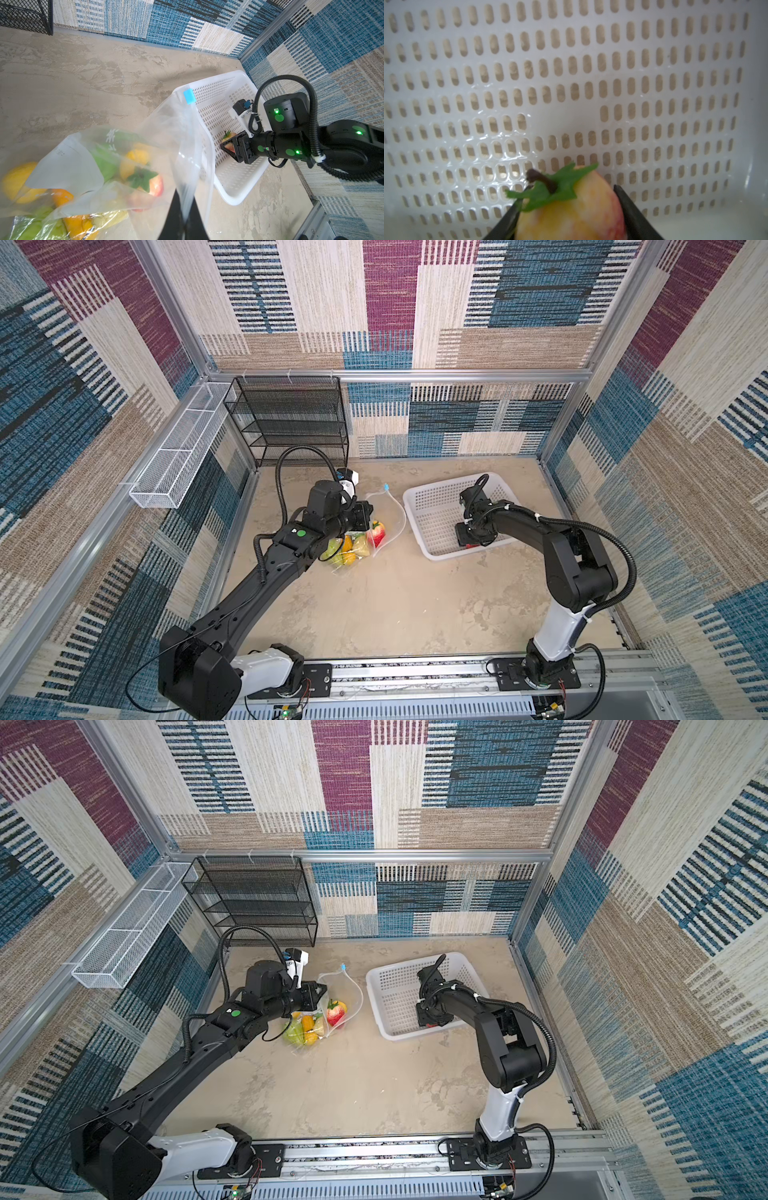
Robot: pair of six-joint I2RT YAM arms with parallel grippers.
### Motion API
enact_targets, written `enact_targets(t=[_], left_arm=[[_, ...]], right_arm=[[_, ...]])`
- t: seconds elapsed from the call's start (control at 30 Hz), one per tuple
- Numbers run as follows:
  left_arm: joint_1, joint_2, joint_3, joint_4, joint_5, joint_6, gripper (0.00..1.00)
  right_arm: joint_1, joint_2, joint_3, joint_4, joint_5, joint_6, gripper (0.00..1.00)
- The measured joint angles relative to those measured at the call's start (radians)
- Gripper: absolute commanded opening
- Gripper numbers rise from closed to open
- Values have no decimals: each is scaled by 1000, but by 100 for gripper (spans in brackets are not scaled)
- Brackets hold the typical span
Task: Place the food in the zip-top bag and seal the zipper
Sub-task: 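Lower the right gripper and grasp the remaining strawberry, then lift the strawberry and carry it to the bag mouth, then open the right gripper to release the strawberry into the bag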
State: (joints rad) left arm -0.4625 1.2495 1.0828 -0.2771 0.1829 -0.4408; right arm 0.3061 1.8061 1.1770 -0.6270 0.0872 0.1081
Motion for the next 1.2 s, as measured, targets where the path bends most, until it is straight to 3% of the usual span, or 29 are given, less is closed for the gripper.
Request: enact_targets(t=[0.23, 0.67, 0.9, 1.2], left_arm=[[0, 0, 0, 0, 0, 0, 0], [0, 11, -2, 2, 1, -1, 0], [0, 14, -2, 2, 3, -2, 0], [0, 13, -2, 2, 3, -1, 0]], right_arm=[[-1, -117, 39, 1, -62, 7, 52], [63, -409, 72, 193, -433, 66, 50], [231, -391, 36, 389, -558, 126, 49], [353, -264, -11, 594, -574, 198, 48]])
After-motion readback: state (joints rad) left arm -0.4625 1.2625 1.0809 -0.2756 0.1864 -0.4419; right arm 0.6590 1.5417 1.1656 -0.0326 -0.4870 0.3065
